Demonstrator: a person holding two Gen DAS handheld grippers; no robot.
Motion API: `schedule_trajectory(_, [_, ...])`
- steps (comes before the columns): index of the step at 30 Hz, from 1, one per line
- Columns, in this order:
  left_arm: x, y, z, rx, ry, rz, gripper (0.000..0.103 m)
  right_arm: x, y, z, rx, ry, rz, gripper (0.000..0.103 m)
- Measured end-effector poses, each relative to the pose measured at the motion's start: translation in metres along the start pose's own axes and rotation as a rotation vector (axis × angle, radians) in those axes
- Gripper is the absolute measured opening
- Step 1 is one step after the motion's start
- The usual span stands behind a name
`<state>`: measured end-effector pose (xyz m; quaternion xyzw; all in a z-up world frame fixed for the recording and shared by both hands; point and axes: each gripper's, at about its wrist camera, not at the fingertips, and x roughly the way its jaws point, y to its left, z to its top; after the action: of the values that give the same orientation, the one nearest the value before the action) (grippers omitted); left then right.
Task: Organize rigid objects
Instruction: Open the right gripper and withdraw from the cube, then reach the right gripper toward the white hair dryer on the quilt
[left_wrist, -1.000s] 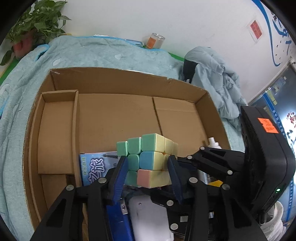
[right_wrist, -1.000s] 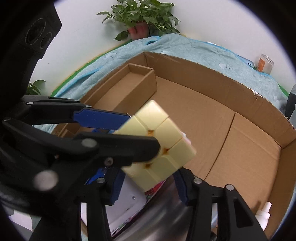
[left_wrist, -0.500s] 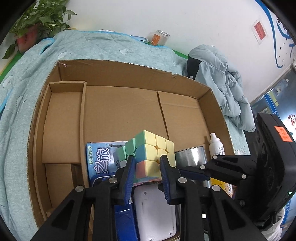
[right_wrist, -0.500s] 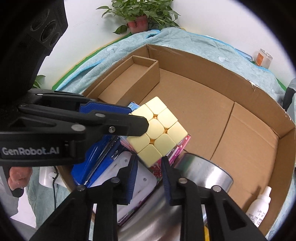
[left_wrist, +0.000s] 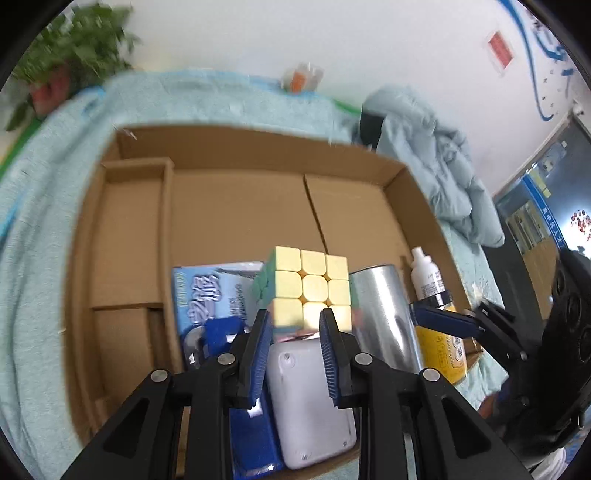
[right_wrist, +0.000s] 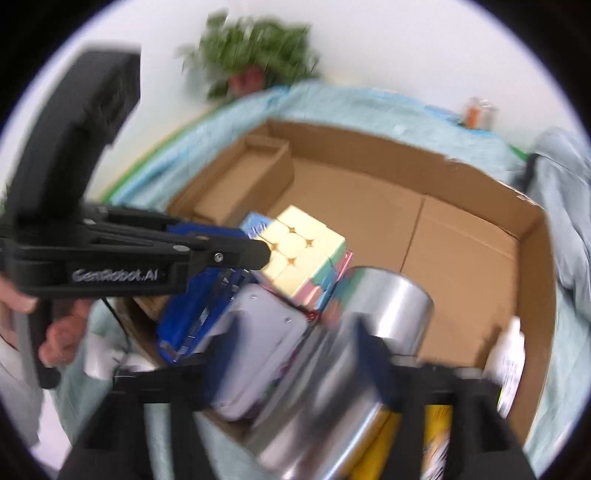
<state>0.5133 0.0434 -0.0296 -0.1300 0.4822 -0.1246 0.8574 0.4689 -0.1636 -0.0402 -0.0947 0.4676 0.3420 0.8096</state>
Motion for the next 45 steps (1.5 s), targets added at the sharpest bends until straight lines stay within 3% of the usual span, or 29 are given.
schedule_trajectory(1, [-0.019,-0.004,-0.01,0.017,-0.073,0.015,0.037,-0.012,0.003,-0.012,0.023,-0.053,-0.01,0.086])
schedule_trajectory(3, [-0.054,-0.014,-0.03,0.054,-0.209,0.051,0.067,-0.027,0.016,-0.033,0.013,-0.114,-0.071,0.086])
schedule_trajectory(4, [-0.075,-0.021,-0.044,0.067,-0.294,0.107,0.095,-0.036,0.024,-0.046,0.01,-0.149,-0.113,0.086])
schedule_trajectory(5, [-0.089,-0.026,-0.054,0.072,-0.348,0.146,0.102,-0.042,0.029,-0.056,0.019,-0.174,-0.136,0.086])
schedule_trajectory(7, [-0.122,-0.038,-0.082,0.093,-0.461,0.234,0.103,-0.055,0.039,-0.074,0.065,-0.216,-0.205,0.086])
schedule_trajectory(9, [-0.14,-0.045,-0.099,0.109,-0.456,0.288,0.103,-0.066,0.05,-0.092,0.103,-0.247,-0.299,0.086])
schedule_trajectory(14, [-0.176,-0.058,-0.131,0.136,-0.464,0.397,0.1,-0.07,0.067,-0.118,0.161,-0.221,-0.252,0.085])
schedule_trajectory(15, [-0.182,-0.062,-0.139,0.148,-0.46,0.399,0.093,-0.075,0.07,-0.123,0.174,-0.224,-0.246,0.079])
schedule_trajectory(16, [-0.186,-0.066,-0.148,0.163,-0.455,0.397,0.058,-0.081,0.073,-0.127,0.177,-0.236,-0.243,0.069])
schedule_trajectory(17, [-0.189,-0.068,-0.158,0.175,-0.429,0.391,0.018,-0.085,0.077,-0.131,0.171,-0.252,-0.25,0.042])
schedule_trajectory(18, [-0.189,-0.069,-0.167,0.176,-0.384,0.374,0.006,-0.089,0.081,-0.135,0.168,-0.26,-0.26,0.035])
schedule_trajectory(19, [-0.192,-0.069,-0.178,0.163,-0.368,0.353,0.005,-0.091,0.082,-0.137,0.174,-0.265,-0.261,0.035])
schedule_trajectory(20, [-0.193,-0.07,-0.187,0.15,-0.37,0.333,0.01,-0.096,0.083,-0.142,0.187,-0.273,-0.246,0.036])
schedule_trajectory(21, [-0.193,-0.072,-0.197,0.143,-0.377,0.318,0.015,-0.097,0.084,-0.146,0.192,-0.274,-0.237,0.048])
schedule_trajectory(22, [-0.191,-0.072,-0.204,0.141,-0.372,0.31,0.048,-0.098,0.084,-0.147,0.191,-0.271,-0.235,0.062])
schedule_trajectory(23, [-0.19,-0.072,-0.21,0.134,-0.358,0.31,0.101,-0.101,0.085,-0.151,0.19,-0.275,-0.232,0.09])
schedule_trajectory(24, [-0.189,-0.071,-0.216,0.113,-0.355,0.329,0.099,-0.104,0.086,-0.156,0.191,-0.291,-0.227,0.095])
schedule_trajectory(25, [-0.189,-0.069,-0.223,0.104,-0.392,0.34,0.101,-0.108,0.087,-0.16,0.195,-0.304,-0.227,0.096])
schedule_trajectory(27, [-0.178,-0.06,-0.226,0.133,-0.392,0.36,0.102,-0.111,0.088,-0.165,0.2,-0.303,-0.222,0.096])
schedule_trajectory(30, [-0.149,-0.028,-0.221,0.101,-0.262,0.422,0.102,-0.111,0.088,-0.169,0.204,-0.29,-0.196,0.096])
schedule_trajectory(33, [-0.12,0.012,-0.222,0.039,-0.162,0.372,0.102,-0.11,0.089,-0.173,0.187,-0.281,-0.172,0.096])
schedule_trajectory(38, [-0.07,0.061,-0.228,0.0,-0.039,0.391,0.101,-0.098,0.09,-0.181,0.184,-0.237,-0.128,0.096])
schedule_trajectory(39, [-0.061,0.069,-0.229,-0.019,-0.011,0.378,0.098,-0.096,0.089,-0.183,0.182,-0.227,-0.122,0.096])
schedule_trajectory(41, [-0.048,0.078,-0.23,-0.051,0.047,0.315,0.081,-0.093,0.087,-0.187,0.186,-0.214,-0.111,0.096])
schedule_trajectory(45, [-0.036,0.064,-0.238,-0.008,0.135,0.302,0.078,-0.09,0.085,-0.194,0.19,-0.196,-0.069,0.096])
